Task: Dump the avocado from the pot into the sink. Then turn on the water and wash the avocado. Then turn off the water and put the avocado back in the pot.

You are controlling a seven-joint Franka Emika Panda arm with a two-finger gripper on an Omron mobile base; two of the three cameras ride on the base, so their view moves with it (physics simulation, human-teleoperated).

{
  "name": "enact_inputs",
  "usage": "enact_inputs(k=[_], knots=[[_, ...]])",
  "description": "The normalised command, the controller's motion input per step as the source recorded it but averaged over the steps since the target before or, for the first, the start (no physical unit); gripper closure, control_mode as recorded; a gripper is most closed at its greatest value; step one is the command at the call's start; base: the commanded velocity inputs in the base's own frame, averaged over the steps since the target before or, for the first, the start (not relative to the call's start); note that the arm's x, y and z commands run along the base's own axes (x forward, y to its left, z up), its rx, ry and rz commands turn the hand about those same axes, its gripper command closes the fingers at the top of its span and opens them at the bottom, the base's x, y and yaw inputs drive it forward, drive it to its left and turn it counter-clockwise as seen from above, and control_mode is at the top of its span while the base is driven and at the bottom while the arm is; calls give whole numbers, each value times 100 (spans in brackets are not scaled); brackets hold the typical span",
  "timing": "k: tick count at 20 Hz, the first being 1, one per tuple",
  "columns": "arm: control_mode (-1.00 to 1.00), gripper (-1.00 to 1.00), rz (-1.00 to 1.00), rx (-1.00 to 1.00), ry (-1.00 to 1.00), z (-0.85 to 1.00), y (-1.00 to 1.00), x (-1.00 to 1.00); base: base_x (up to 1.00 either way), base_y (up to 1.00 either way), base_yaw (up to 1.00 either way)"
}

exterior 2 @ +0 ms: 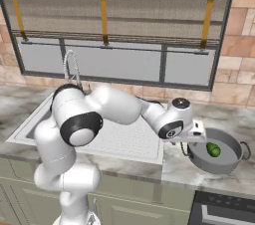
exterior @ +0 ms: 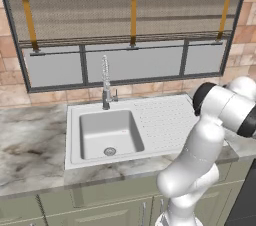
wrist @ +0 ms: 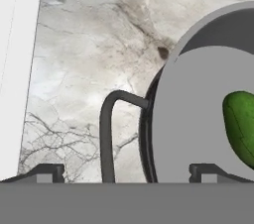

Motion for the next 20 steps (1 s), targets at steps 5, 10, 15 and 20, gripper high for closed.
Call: enact_inputs(k=[5,10,15,20], knots=[[-100,-100,0,0,0,-20,-13,13,0,0,0],[-100,-100,0,0,0,-22,-9,5,0,0,0],[-100,-100,0,0,0,-27,-3,2,0,0,0],[-100,100,0,-2,0,-32,0,2,0,0,0]])
